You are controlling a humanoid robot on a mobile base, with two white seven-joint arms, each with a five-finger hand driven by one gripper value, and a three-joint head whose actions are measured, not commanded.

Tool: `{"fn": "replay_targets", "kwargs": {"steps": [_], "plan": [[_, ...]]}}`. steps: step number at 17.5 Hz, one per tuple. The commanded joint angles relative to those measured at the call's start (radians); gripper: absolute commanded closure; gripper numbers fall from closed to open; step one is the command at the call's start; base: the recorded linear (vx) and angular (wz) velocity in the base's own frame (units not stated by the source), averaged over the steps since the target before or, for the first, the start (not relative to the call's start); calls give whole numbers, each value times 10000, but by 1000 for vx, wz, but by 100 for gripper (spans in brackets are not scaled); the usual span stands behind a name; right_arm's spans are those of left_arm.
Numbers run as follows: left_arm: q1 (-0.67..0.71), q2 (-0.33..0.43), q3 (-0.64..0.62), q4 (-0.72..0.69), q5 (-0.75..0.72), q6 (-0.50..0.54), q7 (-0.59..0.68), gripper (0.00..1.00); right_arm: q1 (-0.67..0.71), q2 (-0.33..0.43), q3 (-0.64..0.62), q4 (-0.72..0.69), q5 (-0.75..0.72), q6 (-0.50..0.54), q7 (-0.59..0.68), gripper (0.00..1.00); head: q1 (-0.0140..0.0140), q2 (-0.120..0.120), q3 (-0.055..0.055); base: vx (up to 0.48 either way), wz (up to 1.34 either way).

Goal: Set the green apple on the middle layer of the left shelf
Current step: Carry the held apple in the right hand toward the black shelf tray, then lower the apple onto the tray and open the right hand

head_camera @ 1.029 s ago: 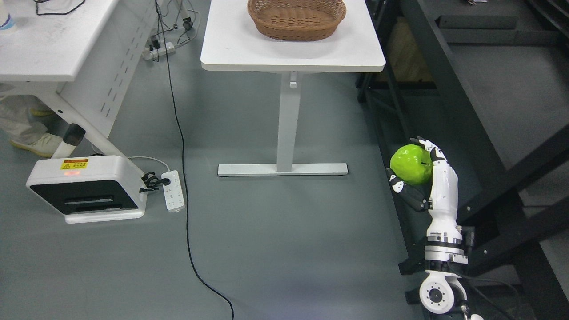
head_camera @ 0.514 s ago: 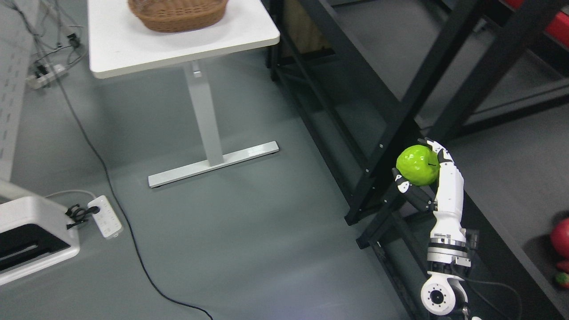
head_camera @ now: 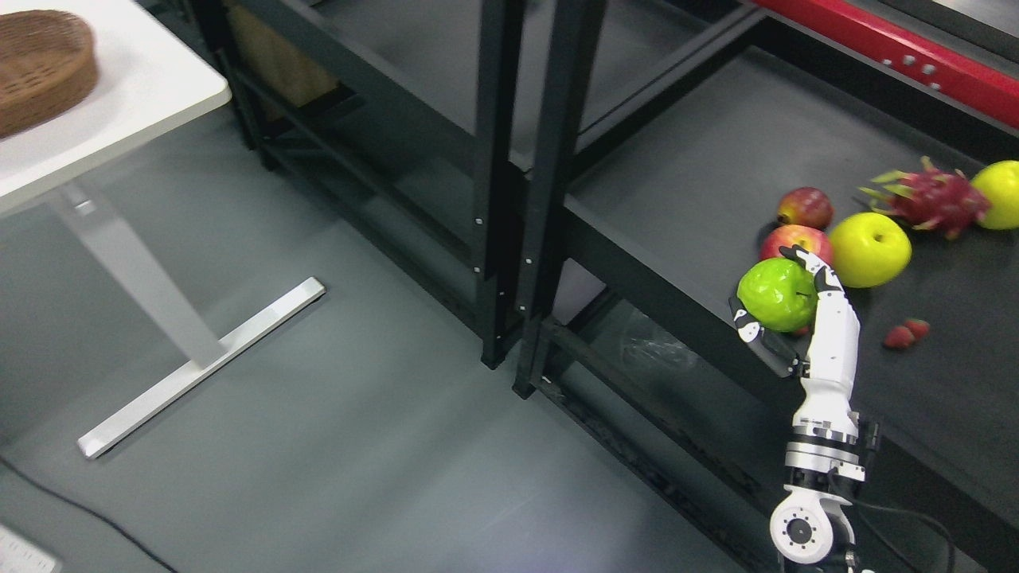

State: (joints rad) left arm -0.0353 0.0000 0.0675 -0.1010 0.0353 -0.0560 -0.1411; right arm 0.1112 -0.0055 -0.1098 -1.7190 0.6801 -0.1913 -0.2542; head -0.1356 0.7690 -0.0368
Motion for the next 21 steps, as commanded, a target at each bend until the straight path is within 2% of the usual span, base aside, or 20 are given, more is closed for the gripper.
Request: {"fn": "replay_targets", "kwargs": {"steps": [1,10,12,16,21], "plan": [[0,175,15,13,0,-7,0,0,-23,-119,-804,-21,-6,-5,-4,98,0,0,0,33,-808],[0,175,15,-2,0,-7,0,0,-344,-159,-851,193,25,393,118,98,0,-2,0,113,-690],[0,175,15,-2,0,-7,0,0,-773,-175,-835,652,71,776,392,98,0,-2,0,161,-552],[0,175,15,-2,0,-7,0,0,-1846,-328,-469,1923,194,1283,1864,97,0,-6,0,172,-439],[0,175,15,-3,0,-7,0,0,-2936,-589,146,3520,240,1851,2020,97,0,-6,0,168,-220]]}}
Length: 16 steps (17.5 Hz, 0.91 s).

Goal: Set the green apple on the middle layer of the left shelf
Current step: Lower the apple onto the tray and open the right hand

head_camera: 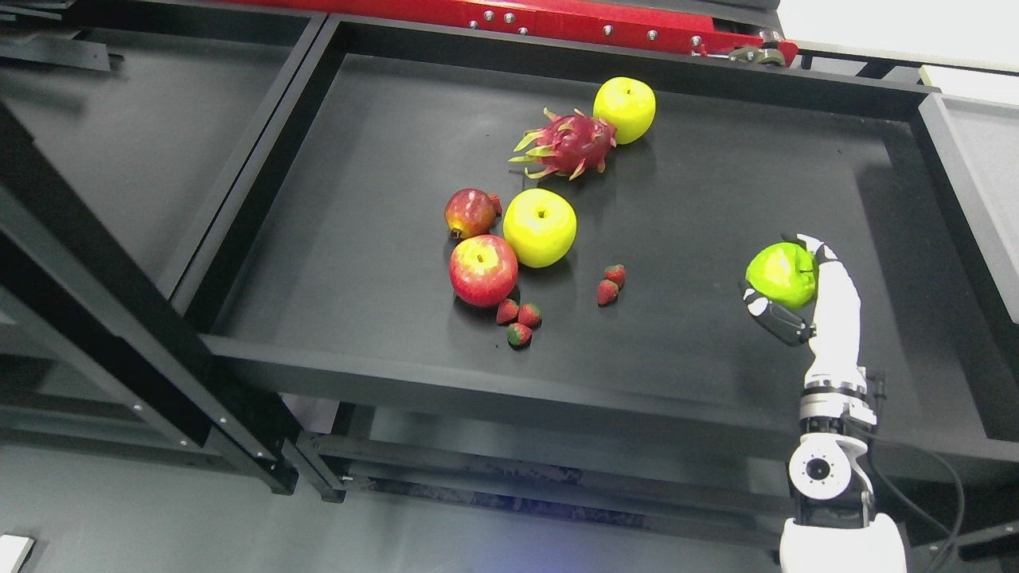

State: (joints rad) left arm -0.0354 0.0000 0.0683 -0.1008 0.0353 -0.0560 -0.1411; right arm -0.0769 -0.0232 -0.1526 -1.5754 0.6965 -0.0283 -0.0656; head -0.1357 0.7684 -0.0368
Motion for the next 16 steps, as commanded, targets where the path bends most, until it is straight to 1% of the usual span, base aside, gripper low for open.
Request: {"fn": "replay_targets", "kwargs": {"steps": [1,6,9,10,11,12,13,14,15,16], "plan": [[1,175,7,-5,0,-7,0,0,-1239,-412,575,2298,121,222,135,97,0,0,0,169,-89],[1,175,7,-5,0,-7,0,0,-1945,-489,560,3434,152,237,135,97,0,0,0,148,-25],[1,175,-23,-5,0,-7,0,0,-2053,-489,544,3574,152,252,135,96,0,0,0,100,-2],[1,175,7,-5,0,-7,0,0,-2038,-489,529,3589,152,252,135,95,0,-1,0,79,-5],[1,175,-23,-5,0,-7,0,0,-2023,-489,514,3589,152,313,135,92,0,0,0,77,-9],[1,175,7,-5,0,-7,0,0,-1977,-489,483,3604,46,541,150,81,0,-1,0,77,-9],[1,175,-23,-5,0,-7,0,0,-1916,-474,453,3589,-244,741,150,60,0,0,0,52,-5],[1,175,7,10,0,-7,0,0,-1900,-474,452,3589,-702,728,180,25,0,0,0,52,-5],[1,175,7,-5,0,-7,0,0,-1870,-489,452,3559,-1436,713,272,0,0,0,0,38,-2],[1,175,-23,-5,0,-7,0,0,-1854,-474,452,3528,-1944,712,303,0,0,0,0,38,-2]]}}
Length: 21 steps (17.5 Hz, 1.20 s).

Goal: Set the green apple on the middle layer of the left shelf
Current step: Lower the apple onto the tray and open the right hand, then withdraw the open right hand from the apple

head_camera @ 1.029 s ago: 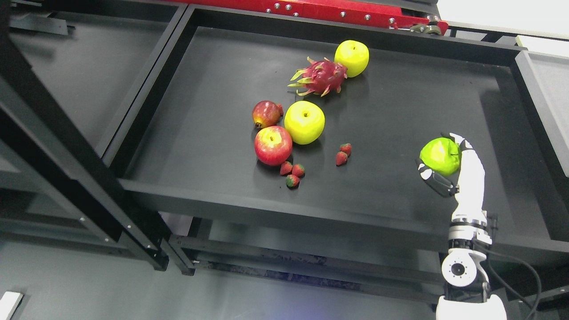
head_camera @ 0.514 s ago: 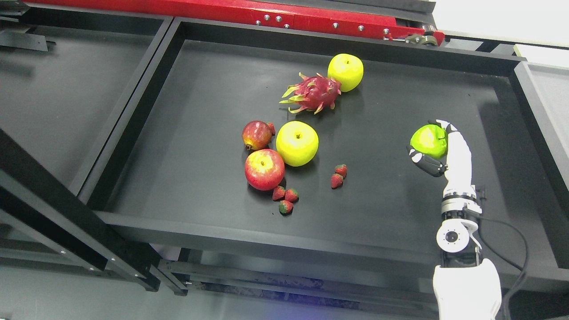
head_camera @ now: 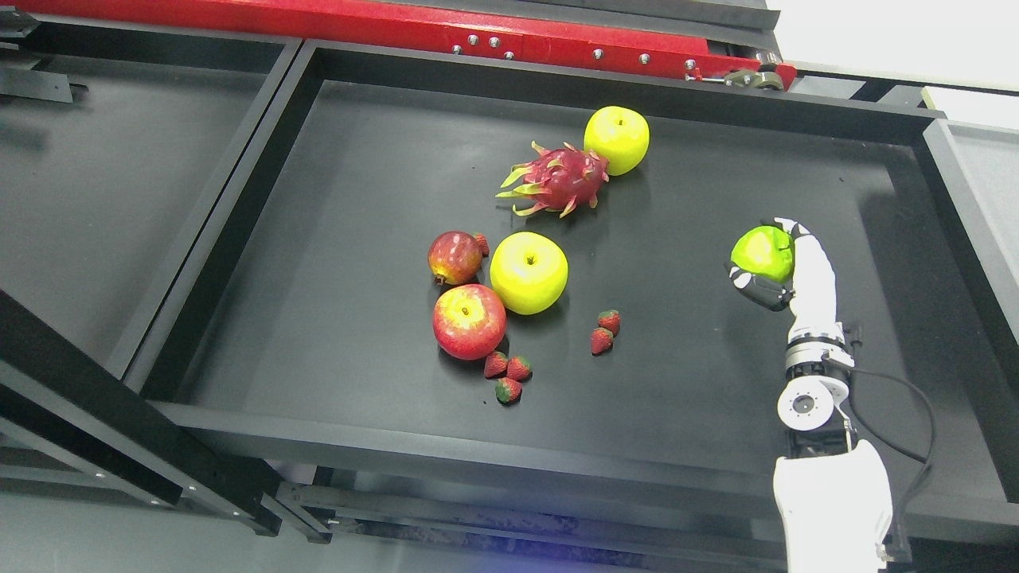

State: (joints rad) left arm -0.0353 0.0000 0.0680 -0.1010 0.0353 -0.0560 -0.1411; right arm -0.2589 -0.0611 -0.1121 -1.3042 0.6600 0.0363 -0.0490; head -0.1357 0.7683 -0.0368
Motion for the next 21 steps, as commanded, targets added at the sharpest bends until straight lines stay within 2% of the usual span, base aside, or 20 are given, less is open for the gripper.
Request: {"fn": "replay_targets", "kwargs": {"steps": [1,2,4,6,9,15,19,21], "plan": [[0,175,10,-3,0,-7,0,0,-34,-94,47,786,-1827,66,137,0,0,0,0,17,-1],[0,175,10,-3,0,-7,0,0,-34,-94,47,786,-2042,-40,137,0,0,0,0,17,-1],[0,175,10,-2,0,-7,0,0,-19,-48,32,709,-2227,-1093,77,0,0,0,0,0,0],[0,175,10,-3,0,-7,0,0,468,119,-105,-37,-3188,-1773,61,0,0,0,0,0,0],[0,175,10,-3,0,-7,0,0,1588,437,-106,-1434,-4786,-1775,91,0,0,-1,0,0,0],[0,175,10,13,0,-7,0,0,3935,437,322,-2925,-6137,-1943,107,0,0,-1,0,0,0],[0,175,10,-3,0,-7,0,0,4353,437,919,-2927,-6462,-1975,107,0,0,-1,0,0,0],[0,175,10,-3,0,-7,0,0,4124,437,937,-2896,-6416,-1608,122,0,0,-1,0,0,0]]}}
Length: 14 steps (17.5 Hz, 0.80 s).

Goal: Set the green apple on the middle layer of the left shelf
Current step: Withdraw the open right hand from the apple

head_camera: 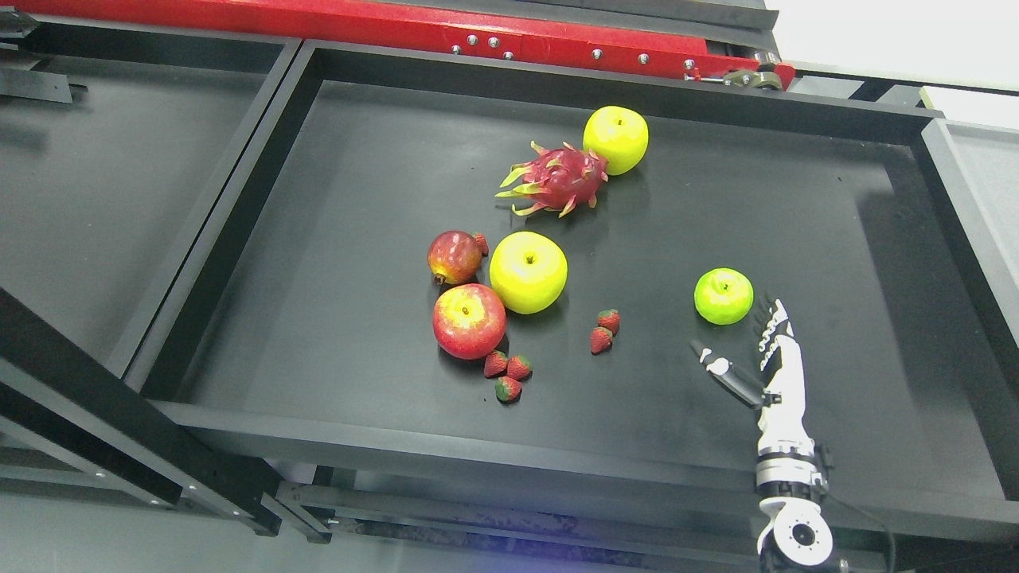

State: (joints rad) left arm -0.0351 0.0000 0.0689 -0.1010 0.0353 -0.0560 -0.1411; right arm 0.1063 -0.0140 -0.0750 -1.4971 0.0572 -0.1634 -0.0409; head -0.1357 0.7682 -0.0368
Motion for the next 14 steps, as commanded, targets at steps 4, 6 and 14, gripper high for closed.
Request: {"fn": "replay_targets", "kwargs": {"steps": [4,6,14], "plan": [[-2,175,2,-3,0,-7,0,0,-203,-35,275,-937,-373,1220,56,0,0,0,0,0,0],[-2,175,2,13,0,-7,0,0,-235,-35,289,-937,-373,1220,71,0,0,0,0,0,0],[-2,175,2,-2,0,-7,0,0,-219,-35,305,-937,-358,1189,71,0,0,0,0,0,0]]}}
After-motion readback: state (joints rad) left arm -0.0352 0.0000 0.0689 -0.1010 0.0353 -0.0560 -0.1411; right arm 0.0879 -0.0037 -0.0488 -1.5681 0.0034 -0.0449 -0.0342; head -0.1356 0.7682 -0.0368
